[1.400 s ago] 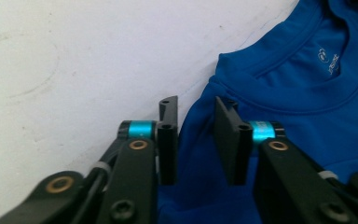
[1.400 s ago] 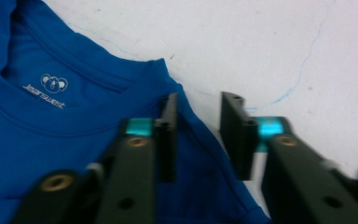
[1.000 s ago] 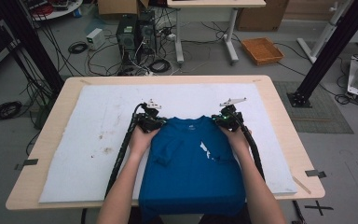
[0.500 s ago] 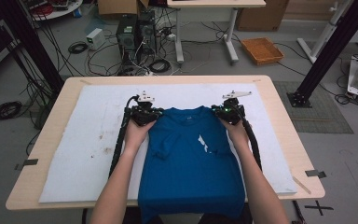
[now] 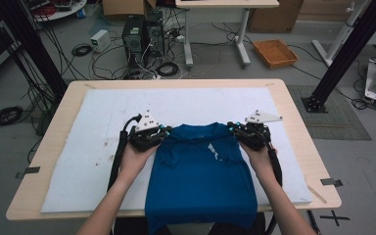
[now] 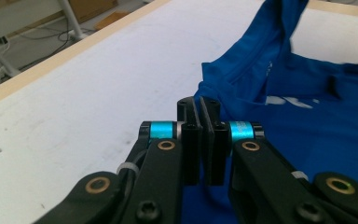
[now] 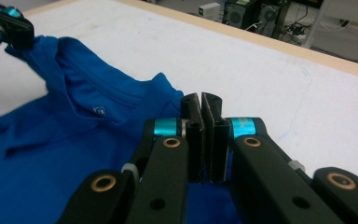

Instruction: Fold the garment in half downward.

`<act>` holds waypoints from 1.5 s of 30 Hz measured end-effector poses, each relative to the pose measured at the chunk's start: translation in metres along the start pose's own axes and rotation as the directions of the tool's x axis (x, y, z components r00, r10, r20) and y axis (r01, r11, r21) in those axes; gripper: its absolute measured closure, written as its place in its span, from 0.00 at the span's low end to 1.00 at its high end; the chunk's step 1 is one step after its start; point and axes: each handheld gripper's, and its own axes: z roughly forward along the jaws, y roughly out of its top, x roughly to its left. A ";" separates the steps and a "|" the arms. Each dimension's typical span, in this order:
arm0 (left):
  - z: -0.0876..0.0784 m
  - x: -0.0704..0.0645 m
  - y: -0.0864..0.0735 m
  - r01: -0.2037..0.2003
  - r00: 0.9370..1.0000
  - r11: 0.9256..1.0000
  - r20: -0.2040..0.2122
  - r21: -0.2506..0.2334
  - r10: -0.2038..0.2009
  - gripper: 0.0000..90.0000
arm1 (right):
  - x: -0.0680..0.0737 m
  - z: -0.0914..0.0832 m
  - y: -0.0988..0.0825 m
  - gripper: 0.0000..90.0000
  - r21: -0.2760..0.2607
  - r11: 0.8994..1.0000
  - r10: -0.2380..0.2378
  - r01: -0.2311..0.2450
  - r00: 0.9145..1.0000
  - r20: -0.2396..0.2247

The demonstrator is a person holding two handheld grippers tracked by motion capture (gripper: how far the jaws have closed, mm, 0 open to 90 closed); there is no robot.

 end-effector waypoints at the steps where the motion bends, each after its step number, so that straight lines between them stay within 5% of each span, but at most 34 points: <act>1: 0.000 0.000 0.000 0.000 1.000 1.000 0.000 0.000 0.000 0.97 | 0.003 -0.005 -0.003 0.98 -0.004 1.000 -0.004 0.004 1.000 -0.002; 14: -0.037 -0.057 -0.039 -0.079 0.995 0.997 0.068 0.002 0.078 0.97 | 0.045 -0.053 -0.051 0.98 0.000 0.998 -0.065 0.065 0.998 -0.025; 20: -0.046 -0.083 -0.062 -0.152 0.983 0.988 0.107 0.040 0.147 0.97 | 0.067 -0.069 -0.077 0.98 0.054 0.990 -0.125 0.128 0.991 -0.053; 29: -0.046 -0.104 -0.076 -0.228 0.964 0.969 0.166 0.098 0.210 0.96 | 0.078 -0.083 -0.102 0.98 0.126 0.979 -0.152 0.160 0.986 -0.070; 33: -0.050 -0.106 -0.078 -0.227 0.963 0.969 0.170 0.093 0.209 0.90 | 0.077 -0.089 -0.108 0.94 0.129 0.977 -0.164 0.171 0.984 -0.067; 35: -0.050 -0.102 -0.075 -0.207 0.969 0.975 0.152 0.082 0.193 0.85 | 0.072 -0.091 -0.105 0.93 0.113 0.982 -0.145 0.151 0.988 -0.057; 36: -0.048 -0.092 -0.071 -0.163 0.981 0.984 0.116 0.074 0.154 0.79 | 0.063 -0.089 -0.098 0.89 0.092 0.989 -0.113 0.115 0.993 -0.030; 37: -0.048 -0.092 -0.071 -0.163 0.981 0.984 0.116 0.074 0.154 0.78 | 0.063 -0.089 -0.098 0.89 0.092 0.989 -0.113 0.115 0.993 -0.030; 38: -0.044 -0.081 -0.066 -0.105 0.993 0.993 0.065 0.050 0.102 0.75 | 0.050 -0.084 -0.089 0.84 0.067 0.995 -0.074 0.073 0.997 0.001; 41: -0.038 -0.067 -0.062 -0.069 0.998 0.997 0.009 0.041 0.069 0.71 | 0.036 -0.074 -0.080 0.79 0.055 0.998 -0.023 0.021 0.999 0.035; 43: -0.031 -0.050 -0.061 0.004 0.999 1.000 -0.040 0.031 -0.002 0.67 | 0.021 -0.060 -0.073 0.70 0.056 0.998 0.039 -0.042 0.998 0.056; 44: -0.024 -0.034 -0.061 0.095 0.994 0.995 -0.054 0.034 -0.093 0.65 | 0.010 -0.045 -0.070 0.66 0.068 0.991 0.108 -0.112 0.993 0.054; 45: -0.024 -0.034 -0.061 0.095 0.994 0.995 -0.054 0.034 -0.093 0.64 | 0.006 -0.038 -0.069 0.65 0.085 0.987 0.130 -0.134 0.990 0.052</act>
